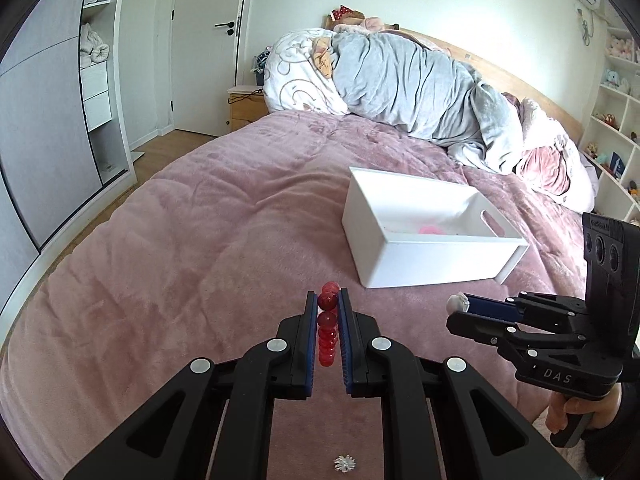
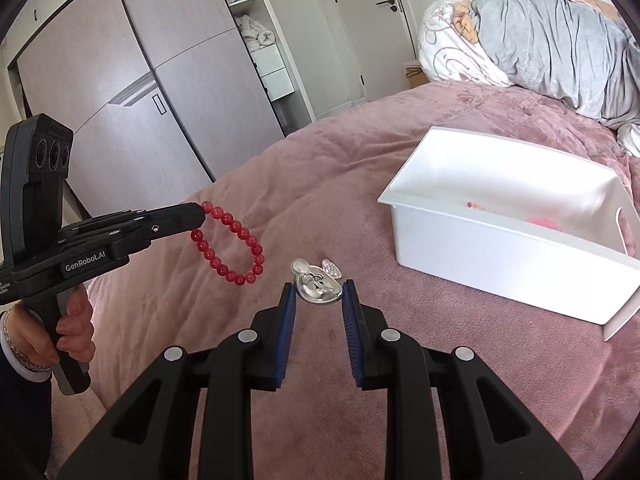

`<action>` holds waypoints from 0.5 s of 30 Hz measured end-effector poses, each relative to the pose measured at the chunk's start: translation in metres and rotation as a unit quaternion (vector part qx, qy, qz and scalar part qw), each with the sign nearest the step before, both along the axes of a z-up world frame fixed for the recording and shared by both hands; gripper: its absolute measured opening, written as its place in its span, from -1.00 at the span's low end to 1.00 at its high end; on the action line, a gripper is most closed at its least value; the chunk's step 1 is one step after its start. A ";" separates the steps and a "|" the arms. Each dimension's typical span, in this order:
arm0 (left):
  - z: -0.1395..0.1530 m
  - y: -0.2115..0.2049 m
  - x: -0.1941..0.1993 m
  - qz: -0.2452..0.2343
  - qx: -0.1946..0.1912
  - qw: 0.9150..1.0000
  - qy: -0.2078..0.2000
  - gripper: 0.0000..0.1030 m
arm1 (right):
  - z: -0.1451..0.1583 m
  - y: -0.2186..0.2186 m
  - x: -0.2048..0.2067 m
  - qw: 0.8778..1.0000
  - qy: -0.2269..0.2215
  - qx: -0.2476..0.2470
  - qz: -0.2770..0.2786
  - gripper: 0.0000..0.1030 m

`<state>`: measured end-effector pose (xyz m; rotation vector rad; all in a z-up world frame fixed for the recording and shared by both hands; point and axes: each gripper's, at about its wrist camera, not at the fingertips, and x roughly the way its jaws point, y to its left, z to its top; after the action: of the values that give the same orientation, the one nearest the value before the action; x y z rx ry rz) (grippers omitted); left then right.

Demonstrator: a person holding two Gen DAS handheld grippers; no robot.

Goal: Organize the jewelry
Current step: 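Lift and carry the red bracelet and silver charm over the white box with both tools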

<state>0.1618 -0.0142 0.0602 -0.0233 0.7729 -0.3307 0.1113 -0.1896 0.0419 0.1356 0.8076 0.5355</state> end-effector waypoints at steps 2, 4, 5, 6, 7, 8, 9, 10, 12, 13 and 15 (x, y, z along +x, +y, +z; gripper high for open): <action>0.010 -0.010 -0.004 -0.003 0.003 1.000 -0.007 -0.71 | 0.011 -0.007 -0.004 1.000 -0.009 0.004 -0.004 -0.53; 0.017 -0.021 -0.005 -0.007 0.007 1.000 -0.013 -0.71 | 0.022 -0.015 -0.007 1.000 -0.021 0.007 -0.008 -0.53; 0.021 -0.027 -0.004 -0.008 0.007 1.000 -0.016 -0.71 | 0.028 -0.020 -0.009 1.000 -0.027 0.009 -0.011 -0.53; 0.024 -0.032 -0.004 -0.010 0.006 1.000 -0.017 -0.71 | 0.033 -0.024 -0.009 0.999 -0.033 0.010 -0.013 -0.53; 0.027 -0.038 -0.003 -0.012 0.006 1.000 -0.017 -0.71 | 0.039 -0.029 -0.010 0.999 -0.039 0.010 -0.016 -0.53; 0.030 -0.044 -0.001 -0.014 0.006 1.000 -0.017 -0.71 | 0.044 -0.034 -0.010 0.999 -0.045 0.010 -0.020 -0.53; 0.033 -0.050 0.000 -0.018 0.006 1.000 -0.017 -0.71 | 0.050 -0.040 -0.010 0.998 -0.051 0.010 -0.023 -0.53; 0.035 -0.056 0.001 -0.021 0.008 1.000 -0.019 -0.71 | 0.055 -0.047 -0.010 0.998 -0.055 0.010 -0.027 -0.53; 0.041 -0.069 0.006 -0.031 0.010 0.999 -0.019 -0.71 | 0.064 -0.059 -0.008 0.997 -0.065 0.009 -0.035 -0.53; 0.044 -0.076 0.009 -0.034 0.010 0.999 -0.020 -0.71 | 0.068 -0.065 -0.007 0.997 -0.069 0.008 -0.040 -0.53; 0.049 -0.090 0.014 -0.039 0.007 0.999 -0.020 -0.70 | 0.074 -0.078 -0.005 0.996 -0.077 0.007 -0.050 -0.53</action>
<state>0.1758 -0.1039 0.1094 0.0269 0.7372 -0.3996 0.1058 -0.2679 0.1160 0.1451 0.6434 0.4503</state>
